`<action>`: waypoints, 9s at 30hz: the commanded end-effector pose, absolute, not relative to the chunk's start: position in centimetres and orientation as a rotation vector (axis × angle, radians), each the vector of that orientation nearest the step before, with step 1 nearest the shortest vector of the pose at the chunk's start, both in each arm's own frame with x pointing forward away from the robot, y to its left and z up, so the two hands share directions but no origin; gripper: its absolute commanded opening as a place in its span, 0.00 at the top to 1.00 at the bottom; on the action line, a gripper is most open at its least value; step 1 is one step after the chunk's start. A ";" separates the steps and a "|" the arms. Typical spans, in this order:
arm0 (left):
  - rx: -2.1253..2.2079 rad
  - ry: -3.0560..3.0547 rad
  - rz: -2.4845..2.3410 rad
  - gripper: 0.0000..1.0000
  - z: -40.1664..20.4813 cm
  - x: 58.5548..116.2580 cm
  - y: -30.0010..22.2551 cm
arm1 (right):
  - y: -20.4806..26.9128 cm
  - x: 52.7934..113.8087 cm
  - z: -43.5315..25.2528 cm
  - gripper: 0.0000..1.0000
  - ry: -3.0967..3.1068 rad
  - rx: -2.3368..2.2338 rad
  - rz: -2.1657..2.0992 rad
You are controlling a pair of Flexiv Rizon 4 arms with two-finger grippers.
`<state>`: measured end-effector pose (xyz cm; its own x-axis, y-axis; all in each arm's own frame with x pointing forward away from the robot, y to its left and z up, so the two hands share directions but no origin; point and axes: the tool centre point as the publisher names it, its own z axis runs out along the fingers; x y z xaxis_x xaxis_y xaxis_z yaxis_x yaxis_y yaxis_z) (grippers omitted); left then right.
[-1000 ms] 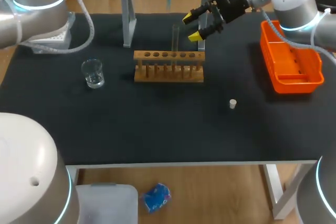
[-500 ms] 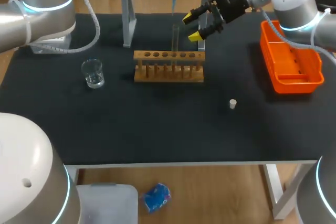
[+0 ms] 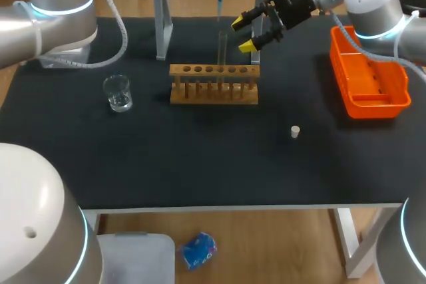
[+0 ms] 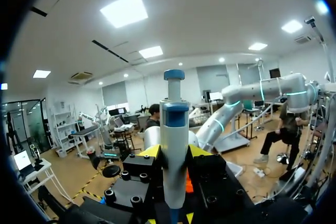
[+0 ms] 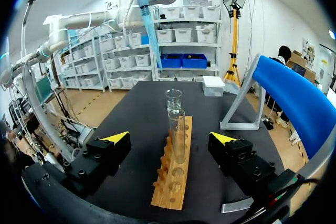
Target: Invert the test tube, pick up the pipette, mount the tip to pipette, aspirate from beaker and dispense into the tube, eject the tip, return the pipette, and cap with the stopper.
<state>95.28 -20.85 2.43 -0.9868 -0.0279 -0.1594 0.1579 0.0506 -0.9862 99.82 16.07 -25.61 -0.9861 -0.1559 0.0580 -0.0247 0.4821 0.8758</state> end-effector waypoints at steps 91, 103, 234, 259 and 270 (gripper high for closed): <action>-0.050 2.230 -2.154 1.00 -1.6 101.3 -21.2 | 16.0 99.9 -25.5 0.00 -2.589 0.162 -1.521; -0.093 2.233 -2.158 1.00 -2.5 100.8 -20.9 | 16.0 99.9 -25.5 0.00 -2.589 0.162 -1.521; -0.163 2.208 -2.188 1.00 -4.2 99.9 -20.9 | 16.0 99.9 -25.5 0.00 -2.589 0.162 -1.521; -0.076 2.172 -2.100 1.00 -4.1 100.4 -20.8 | 16.0 99.9 -25.5 0.00 -2.589 0.162 -1.521; -0.082 2.176 -2.095 1.00 -4.6 100.3 -20.8 | 16.0 99.9 -25.5 0.00 -2.589 0.162 -1.521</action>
